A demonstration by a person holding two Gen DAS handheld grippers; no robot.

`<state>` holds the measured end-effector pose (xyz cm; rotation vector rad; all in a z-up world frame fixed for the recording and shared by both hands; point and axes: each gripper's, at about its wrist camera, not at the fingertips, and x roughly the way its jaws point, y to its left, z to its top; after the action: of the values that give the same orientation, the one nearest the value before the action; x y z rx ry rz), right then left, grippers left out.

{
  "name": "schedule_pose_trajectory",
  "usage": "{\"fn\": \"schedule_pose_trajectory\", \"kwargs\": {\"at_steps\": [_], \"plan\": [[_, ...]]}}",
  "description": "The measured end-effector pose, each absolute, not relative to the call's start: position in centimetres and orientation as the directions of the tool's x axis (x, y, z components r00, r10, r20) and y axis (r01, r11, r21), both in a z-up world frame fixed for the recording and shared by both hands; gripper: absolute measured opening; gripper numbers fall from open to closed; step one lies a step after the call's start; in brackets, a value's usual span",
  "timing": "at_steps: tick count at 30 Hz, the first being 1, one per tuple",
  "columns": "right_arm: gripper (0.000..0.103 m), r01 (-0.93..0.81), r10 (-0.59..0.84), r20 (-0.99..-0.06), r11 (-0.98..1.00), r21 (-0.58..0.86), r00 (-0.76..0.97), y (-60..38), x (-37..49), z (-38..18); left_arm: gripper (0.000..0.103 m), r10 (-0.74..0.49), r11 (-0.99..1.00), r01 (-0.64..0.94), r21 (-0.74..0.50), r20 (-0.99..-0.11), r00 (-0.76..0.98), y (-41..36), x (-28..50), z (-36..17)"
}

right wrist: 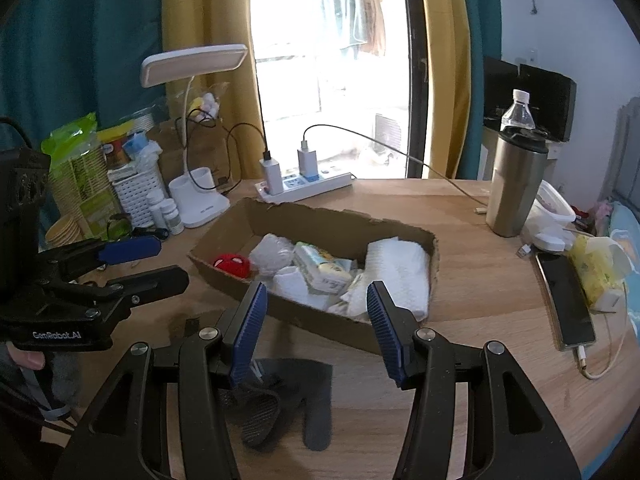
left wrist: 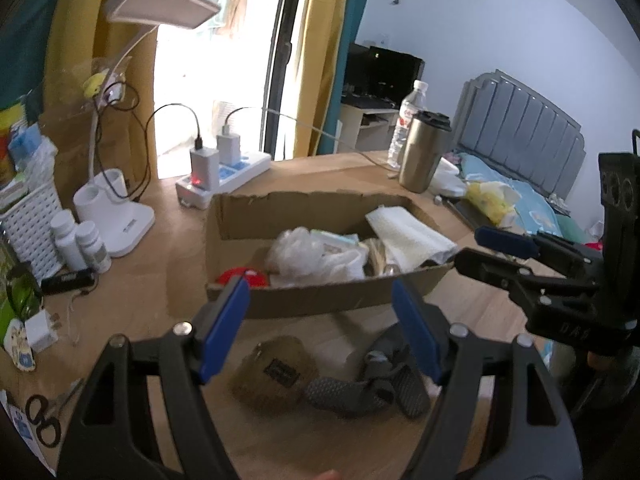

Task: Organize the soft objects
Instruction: 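Grasp the grey dotted gloves with the right tool while the left tool grasps the brown fuzzy pouch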

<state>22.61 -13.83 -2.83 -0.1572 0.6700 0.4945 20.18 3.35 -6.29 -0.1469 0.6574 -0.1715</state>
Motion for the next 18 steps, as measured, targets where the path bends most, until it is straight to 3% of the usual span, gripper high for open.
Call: {"fn": "schedule_pose_trajectory", "kwargs": {"at_steps": [18], "plan": [[0.055, -0.532, 0.395, -0.678, 0.847, 0.007, 0.621, -10.5, 20.3, -5.3, 0.076, -0.187, 0.972, 0.053, -0.23, -0.613, 0.768, 6.4, 17.0, -8.8]]}}
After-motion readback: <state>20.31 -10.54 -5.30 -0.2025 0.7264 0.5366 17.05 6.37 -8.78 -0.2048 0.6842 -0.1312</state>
